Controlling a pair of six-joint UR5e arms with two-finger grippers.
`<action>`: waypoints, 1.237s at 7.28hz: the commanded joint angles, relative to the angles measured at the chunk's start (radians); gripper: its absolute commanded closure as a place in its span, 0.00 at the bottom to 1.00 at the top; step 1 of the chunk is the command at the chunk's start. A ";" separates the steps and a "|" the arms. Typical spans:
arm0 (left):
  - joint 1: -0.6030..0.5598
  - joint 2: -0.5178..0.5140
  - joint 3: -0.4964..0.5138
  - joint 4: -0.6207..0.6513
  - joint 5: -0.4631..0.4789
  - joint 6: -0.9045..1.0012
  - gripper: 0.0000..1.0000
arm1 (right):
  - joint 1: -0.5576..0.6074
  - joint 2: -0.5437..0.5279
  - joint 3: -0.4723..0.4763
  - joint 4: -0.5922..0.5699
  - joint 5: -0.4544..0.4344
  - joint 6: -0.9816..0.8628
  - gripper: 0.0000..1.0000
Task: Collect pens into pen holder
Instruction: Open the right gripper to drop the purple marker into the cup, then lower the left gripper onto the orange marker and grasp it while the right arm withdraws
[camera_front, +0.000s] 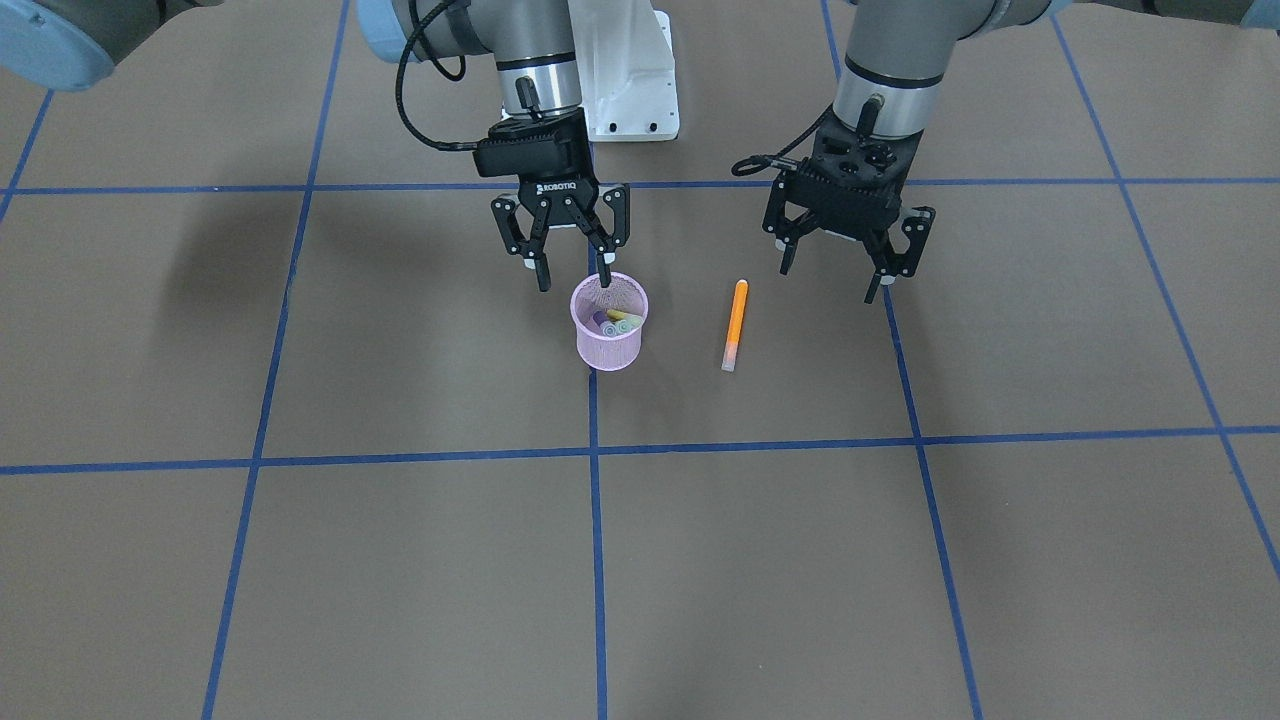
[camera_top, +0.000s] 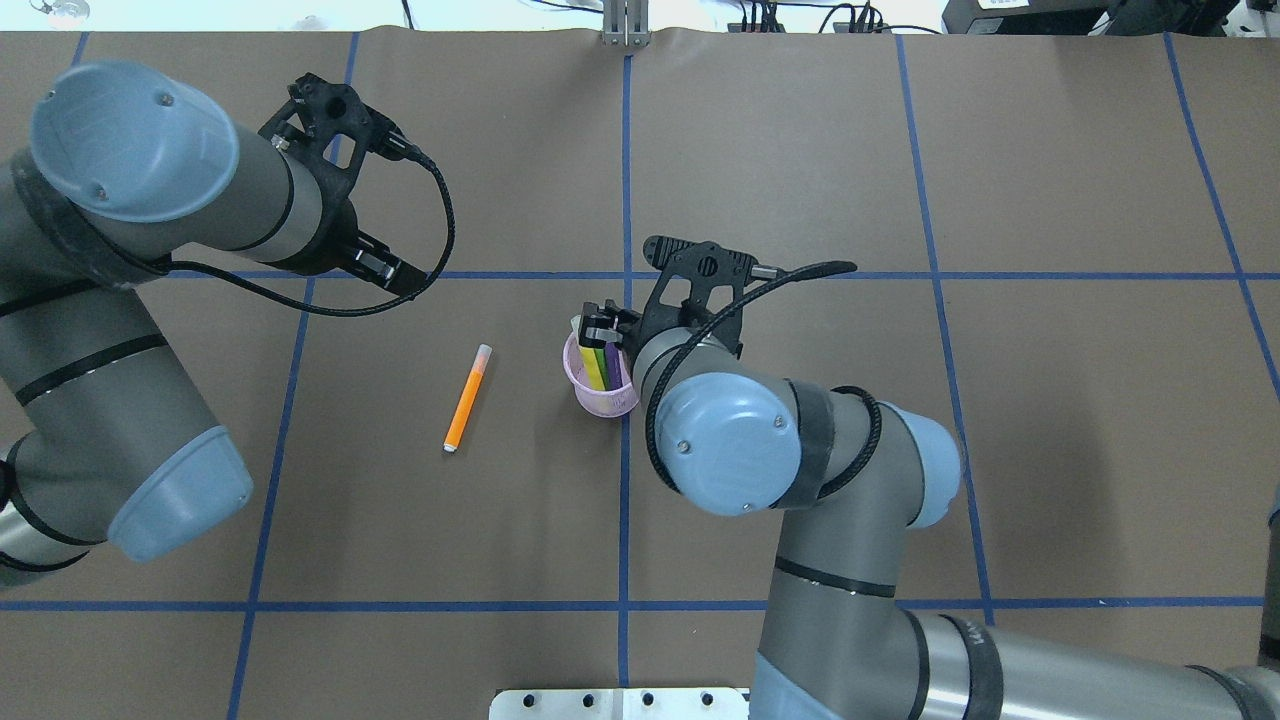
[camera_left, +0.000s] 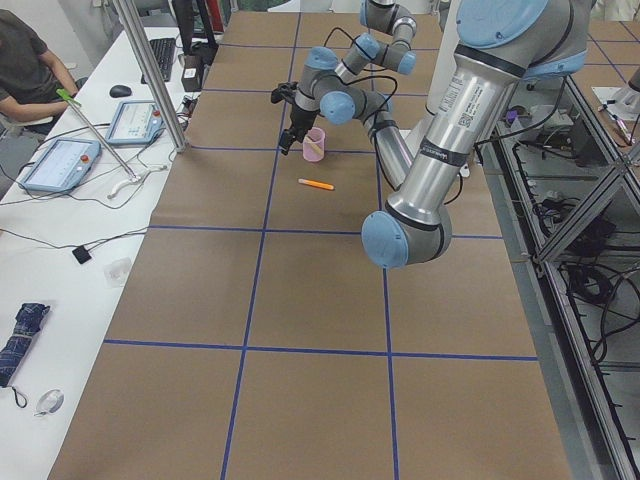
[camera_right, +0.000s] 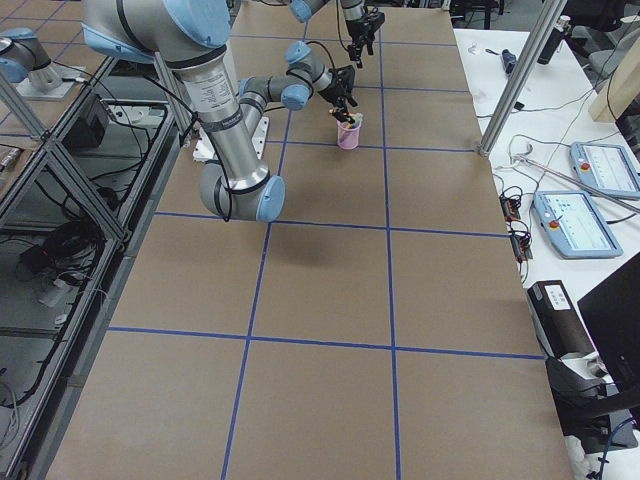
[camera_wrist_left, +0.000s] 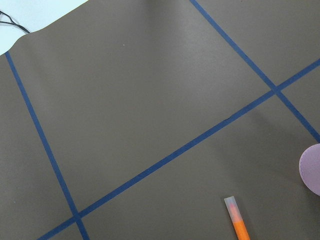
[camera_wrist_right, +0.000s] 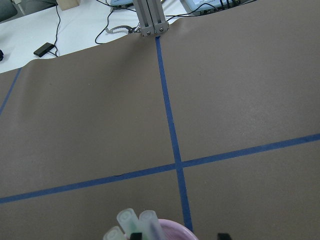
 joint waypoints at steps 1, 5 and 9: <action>-0.002 -0.027 0.118 0.006 -0.136 -0.012 0.09 | 0.196 -0.137 0.065 0.009 0.301 -0.151 0.00; 0.047 -0.158 0.411 -0.003 -0.277 -0.049 0.09 | 0.582 -0.280 -0.014 0.013 0.823 -0.531 0.00; 0.099 -0.167 0.445 -0.003 -0.277 -0.051 0.14 | 0.613 -0.284 -0.039 0.013 0.891 -0.554 0.00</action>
